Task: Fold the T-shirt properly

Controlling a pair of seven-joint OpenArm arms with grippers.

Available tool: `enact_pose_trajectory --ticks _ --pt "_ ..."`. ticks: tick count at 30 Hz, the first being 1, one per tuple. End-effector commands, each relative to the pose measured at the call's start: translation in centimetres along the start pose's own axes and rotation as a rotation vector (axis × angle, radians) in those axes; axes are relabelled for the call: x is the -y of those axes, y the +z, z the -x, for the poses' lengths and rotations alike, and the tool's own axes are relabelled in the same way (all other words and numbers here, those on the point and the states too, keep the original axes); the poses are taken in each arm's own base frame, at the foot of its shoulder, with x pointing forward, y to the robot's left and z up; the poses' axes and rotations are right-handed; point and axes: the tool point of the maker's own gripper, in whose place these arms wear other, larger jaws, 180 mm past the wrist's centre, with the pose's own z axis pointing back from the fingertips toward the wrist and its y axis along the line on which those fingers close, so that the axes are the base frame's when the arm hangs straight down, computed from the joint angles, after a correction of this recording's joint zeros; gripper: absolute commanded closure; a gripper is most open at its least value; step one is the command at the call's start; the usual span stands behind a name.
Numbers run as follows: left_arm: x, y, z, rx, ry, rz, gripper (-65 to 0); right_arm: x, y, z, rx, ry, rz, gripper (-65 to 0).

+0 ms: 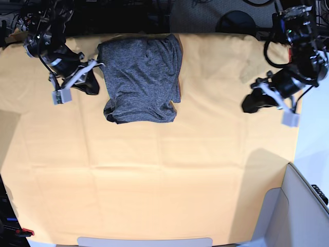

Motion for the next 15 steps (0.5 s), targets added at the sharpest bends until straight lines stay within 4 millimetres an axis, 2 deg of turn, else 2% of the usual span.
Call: enact_pose_trajectory --ticks 1,4,6,11,15 --pt "-0.4 1.9 -0.7 0.041 -0.019 -0.035 -1.0 1.4 1.3 -0.1 0.019 -0.002 0.043 0.0" --pt "-3.1 4.7 0.9 0.035 0.03 -0.136 -1.0 4.8 4.1 2.5 -0.055 -0.018 0.151 0.0" --pt "-3.8 5.2 2.9 -0.01 0.057 -0.162 -1.0 5.3 5.3 4.8 -0.122 -0.017 0.171 0.0" --pt "-4.5 6.7 10.0 -0.165 0.176 -0.208 0.0 4.8 8.8 12.1 -0.338 -0.061 0.18 0.0" --pt "-5.0 8.7 13.3 -0.27 0.226 -0.249 0.0 3.5 11.0 16.5 -0.483 -0.068 0.168 0.0"
